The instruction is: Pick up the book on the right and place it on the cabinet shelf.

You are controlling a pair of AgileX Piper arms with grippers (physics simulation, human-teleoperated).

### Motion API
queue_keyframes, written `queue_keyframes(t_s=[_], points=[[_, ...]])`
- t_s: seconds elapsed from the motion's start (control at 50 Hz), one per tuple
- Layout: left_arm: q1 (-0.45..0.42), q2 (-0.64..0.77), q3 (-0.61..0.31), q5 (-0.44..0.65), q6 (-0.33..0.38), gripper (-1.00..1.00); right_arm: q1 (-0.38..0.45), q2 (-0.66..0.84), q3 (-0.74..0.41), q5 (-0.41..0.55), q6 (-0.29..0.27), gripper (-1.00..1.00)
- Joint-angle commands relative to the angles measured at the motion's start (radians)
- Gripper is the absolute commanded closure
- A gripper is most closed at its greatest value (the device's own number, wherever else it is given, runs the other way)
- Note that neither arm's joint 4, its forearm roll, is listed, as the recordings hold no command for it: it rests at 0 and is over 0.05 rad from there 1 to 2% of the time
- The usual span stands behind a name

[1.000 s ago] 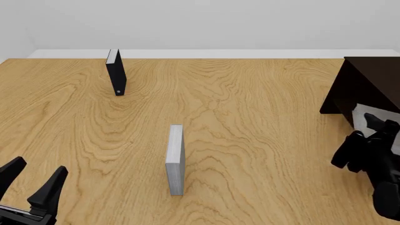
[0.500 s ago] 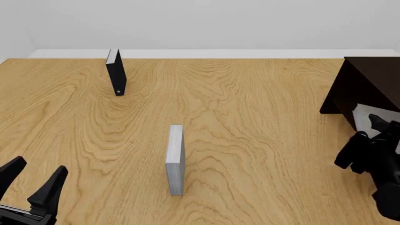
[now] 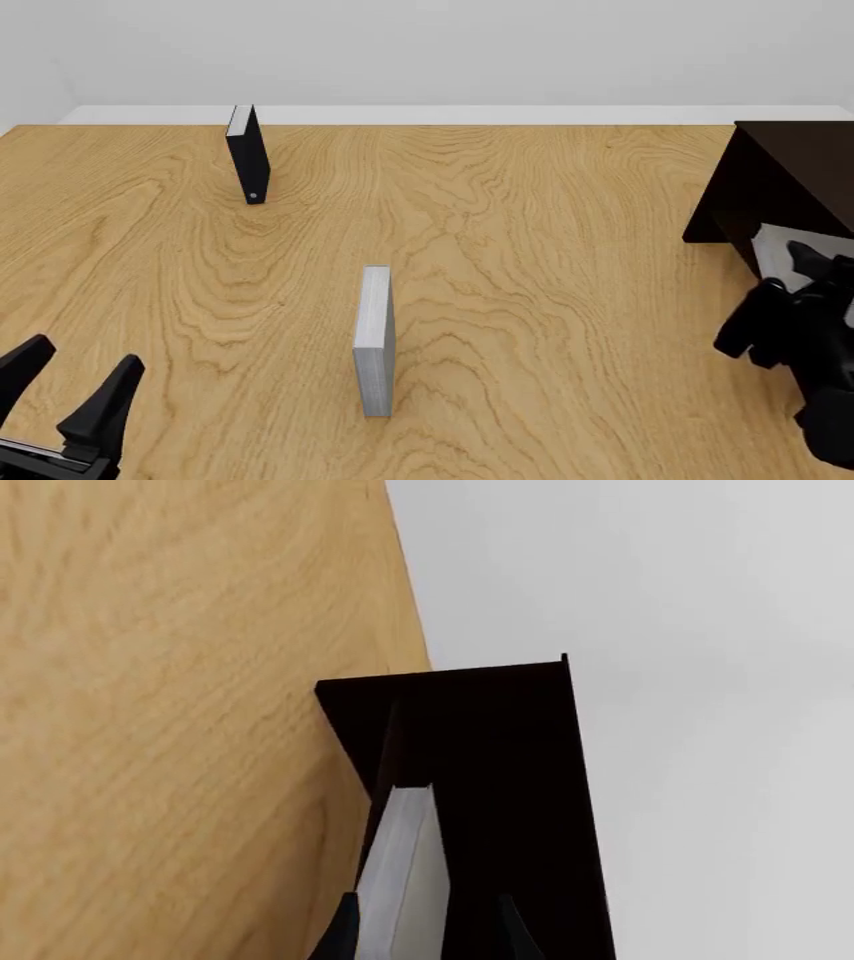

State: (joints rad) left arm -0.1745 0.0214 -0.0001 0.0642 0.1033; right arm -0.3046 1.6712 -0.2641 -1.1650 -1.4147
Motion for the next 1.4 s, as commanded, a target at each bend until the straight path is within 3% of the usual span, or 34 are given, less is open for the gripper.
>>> queue_keyframes(t_s=[0.02,0.6,0.9,1.0,1.16,1.34,1.38,1.4], points=[[0.0,-0.01,0.0,0.01,-0.001,-1.0,0.053,0.001,-0.016,0.008,-0.001,-1.0],[0.005,0.002,-0.001,0.001,-0.003,-1.0,0.155,-0.035,-0.056,0.093,0.032,-1.0],[0.002,0.009,0.0,-0.011,-0.003,-1.0,0.21,-0.303,-0.15,0.41,0.177,-1.0],[0.003,0.005,0.0,-0.009,-0.002,-1.0,0.232,-0.435,-0.216,0.594,0.29,-1.0],[0.005,-0.001,0.0,-0.004,0.001,-1.0,0.274,-0.577,-0.274,0.781,0.416,-1.0],[0.007,-0.012,0.0,0.001,0.004,-1.0,0.3,-0.711,-0.391,1.021,0.604,-1.0],[0.013,-0.011,0.0,-0.001,0.005,-1.0,0.318,-0.739,-0.462,1.118,0.73,-1.0],[0.013,-0.011,0.0,-0.002,0.006,-1.0,0.32,-0.747,-0.474,1.137,0.749,-1.0]])
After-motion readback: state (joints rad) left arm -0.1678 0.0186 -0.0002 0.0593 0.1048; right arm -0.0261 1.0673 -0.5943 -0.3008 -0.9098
